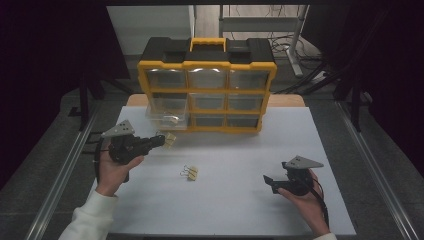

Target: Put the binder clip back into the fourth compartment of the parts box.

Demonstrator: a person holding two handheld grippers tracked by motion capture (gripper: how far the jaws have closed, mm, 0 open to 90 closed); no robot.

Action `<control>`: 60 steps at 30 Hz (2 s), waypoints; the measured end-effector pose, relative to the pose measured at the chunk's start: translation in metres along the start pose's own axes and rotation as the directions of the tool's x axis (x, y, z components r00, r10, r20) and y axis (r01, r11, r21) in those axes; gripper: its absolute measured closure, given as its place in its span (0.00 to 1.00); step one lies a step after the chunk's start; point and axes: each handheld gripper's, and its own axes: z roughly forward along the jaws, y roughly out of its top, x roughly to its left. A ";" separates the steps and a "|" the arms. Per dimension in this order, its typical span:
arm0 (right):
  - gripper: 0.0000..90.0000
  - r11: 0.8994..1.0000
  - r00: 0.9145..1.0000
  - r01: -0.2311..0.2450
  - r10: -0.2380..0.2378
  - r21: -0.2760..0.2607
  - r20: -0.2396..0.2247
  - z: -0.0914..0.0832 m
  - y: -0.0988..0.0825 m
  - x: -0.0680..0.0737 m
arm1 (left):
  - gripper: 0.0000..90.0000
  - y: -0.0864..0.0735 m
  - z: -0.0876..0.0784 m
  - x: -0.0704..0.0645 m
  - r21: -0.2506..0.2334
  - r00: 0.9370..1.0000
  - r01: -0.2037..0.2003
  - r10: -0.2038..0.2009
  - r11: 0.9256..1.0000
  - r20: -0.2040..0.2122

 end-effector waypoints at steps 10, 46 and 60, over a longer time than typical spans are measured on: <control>0.15 1.000 1.000 0.000 0.000 0.001 0.000 0.000 0.000 0.000 | 0.98 0.004 -0.003 -0.001 -0.029 1.000 -0.004 0.003 1.000 -0.007; 0.15 1.000 1.000 0.002 -0.002 0.007 0.004 0.001 -0.001 0.000 | 0.98 0.030 -0.009 -0.002 -0.095 0.998 -0.033 0.028 0.995 -0.051; 0.15 1.000 1.000 0.002 -0.002 0.007 0.005 0.001 -0.001 0.000 | 0.98 0.041 -0.010 0.000 -0.112 0.997 -0.041 0.033 0.993 -0.071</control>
